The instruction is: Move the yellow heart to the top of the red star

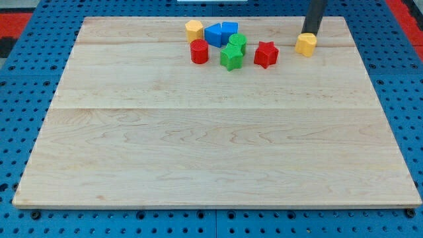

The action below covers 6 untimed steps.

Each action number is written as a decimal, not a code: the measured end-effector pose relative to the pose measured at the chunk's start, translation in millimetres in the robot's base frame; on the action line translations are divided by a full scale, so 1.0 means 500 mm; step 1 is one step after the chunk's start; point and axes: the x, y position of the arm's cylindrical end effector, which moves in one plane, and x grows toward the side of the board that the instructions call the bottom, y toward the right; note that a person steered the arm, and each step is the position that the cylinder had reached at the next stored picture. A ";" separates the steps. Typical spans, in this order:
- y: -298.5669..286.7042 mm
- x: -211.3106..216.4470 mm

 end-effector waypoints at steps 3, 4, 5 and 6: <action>-0.106 0.027; -0.130 0.026; -0.121 0.031; -0.129 0.031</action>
